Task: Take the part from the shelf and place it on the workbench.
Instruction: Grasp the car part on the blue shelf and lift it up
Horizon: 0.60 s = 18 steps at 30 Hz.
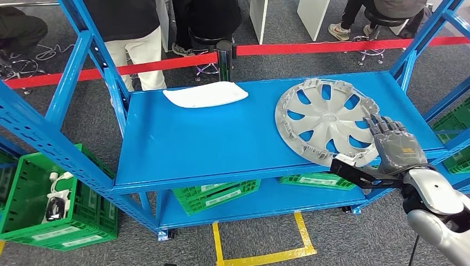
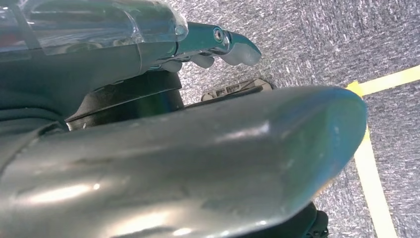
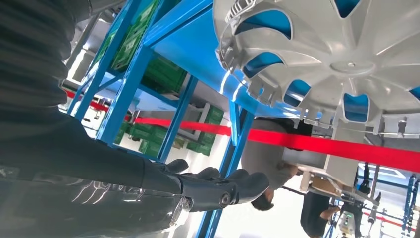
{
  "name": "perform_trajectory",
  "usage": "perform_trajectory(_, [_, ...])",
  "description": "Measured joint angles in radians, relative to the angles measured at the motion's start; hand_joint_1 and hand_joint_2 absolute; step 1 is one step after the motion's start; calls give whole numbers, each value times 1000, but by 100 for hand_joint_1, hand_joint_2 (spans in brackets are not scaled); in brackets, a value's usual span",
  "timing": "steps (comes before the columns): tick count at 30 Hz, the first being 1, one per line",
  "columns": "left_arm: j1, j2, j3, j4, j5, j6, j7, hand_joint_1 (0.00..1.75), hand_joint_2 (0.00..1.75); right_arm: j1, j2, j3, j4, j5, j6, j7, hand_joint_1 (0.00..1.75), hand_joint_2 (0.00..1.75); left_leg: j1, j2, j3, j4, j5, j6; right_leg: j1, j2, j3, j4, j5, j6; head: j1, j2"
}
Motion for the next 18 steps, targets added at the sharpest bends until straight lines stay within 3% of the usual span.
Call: perform_trajectory(18, [0, 0, -4, 2, -1, -2, 2, 0, 0, 27, 0, -20, -16, -12, 3, 3, 0, 175, 0, 0, 0, 0, 0, 0, 0, 0, 0, 0, 0, 0, 0, 0])
